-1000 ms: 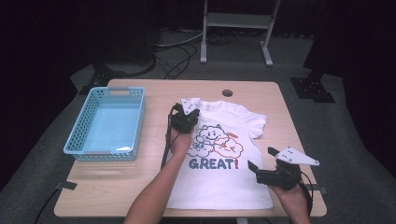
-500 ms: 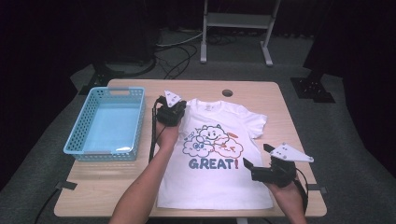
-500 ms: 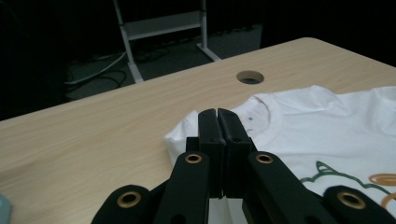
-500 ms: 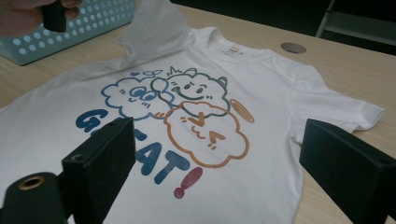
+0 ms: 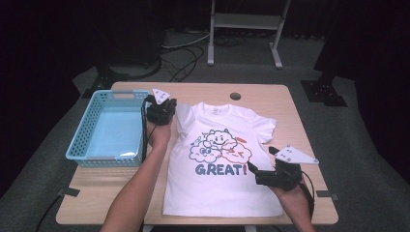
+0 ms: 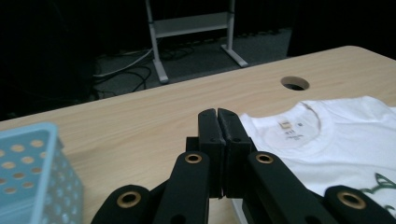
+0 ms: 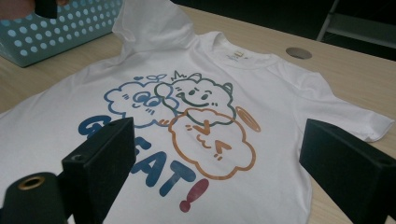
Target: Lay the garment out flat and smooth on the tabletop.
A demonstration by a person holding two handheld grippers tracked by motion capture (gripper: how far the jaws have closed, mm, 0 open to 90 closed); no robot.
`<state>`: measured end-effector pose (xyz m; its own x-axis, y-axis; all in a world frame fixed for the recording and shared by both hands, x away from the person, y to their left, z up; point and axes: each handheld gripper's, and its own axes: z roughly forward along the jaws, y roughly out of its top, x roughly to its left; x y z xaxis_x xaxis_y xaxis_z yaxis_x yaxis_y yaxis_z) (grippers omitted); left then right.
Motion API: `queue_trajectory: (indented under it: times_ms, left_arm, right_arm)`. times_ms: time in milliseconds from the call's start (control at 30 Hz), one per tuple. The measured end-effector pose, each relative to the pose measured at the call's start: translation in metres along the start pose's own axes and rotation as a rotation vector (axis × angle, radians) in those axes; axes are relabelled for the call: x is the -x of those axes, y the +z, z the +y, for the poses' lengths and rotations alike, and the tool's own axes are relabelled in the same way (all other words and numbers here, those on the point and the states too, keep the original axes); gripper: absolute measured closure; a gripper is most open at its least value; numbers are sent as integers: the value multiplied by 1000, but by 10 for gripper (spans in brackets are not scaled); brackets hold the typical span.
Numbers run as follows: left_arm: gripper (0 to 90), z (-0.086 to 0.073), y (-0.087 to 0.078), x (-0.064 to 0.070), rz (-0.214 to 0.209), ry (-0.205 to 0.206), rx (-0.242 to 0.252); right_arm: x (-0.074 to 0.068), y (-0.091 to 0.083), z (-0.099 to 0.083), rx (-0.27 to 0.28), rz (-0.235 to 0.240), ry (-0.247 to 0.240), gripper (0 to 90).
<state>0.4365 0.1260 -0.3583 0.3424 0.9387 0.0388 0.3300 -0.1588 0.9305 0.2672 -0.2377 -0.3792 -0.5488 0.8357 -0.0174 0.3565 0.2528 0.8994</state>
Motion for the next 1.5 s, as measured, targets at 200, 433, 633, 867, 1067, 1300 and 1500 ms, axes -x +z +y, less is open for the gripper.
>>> queue_trajectory:
  times_ms: [200, 433, 633, 867, 1067, 1300, 1500]
  left_arm:
    - [892, -4, 1, -14, 54, -46, -17]
    - [888, -6, 1, -20, 112, -74, -29]
    - [854, -6, 2, -21, 126, -83, -29]
    - [744, 0, -10, -19, 104, -66, 1]
    - [663, 6, -24, -10, 48, -40, 43]
    - [592, 1, -43, -1, -11, -40, 62]
    - [536, -9, -59, 2, -47, -42, 74]
  right_arm:
    - [-1, 4, 2, -5, 4, -4, 102]
    - [-1, 8, 3, -13, 8, -5, 102]
    - [-1, 9, 2, -15, 10, -3, 102]
    - [1, 14, 5, -21, 19, -6, 102]
    - [0, 24, 9, -34, 30, -9, 102]
    - [-3, 47, 12, -67, 39, 0, 102]
    - [-15, 77, 16, -123, 59, 3, 102]
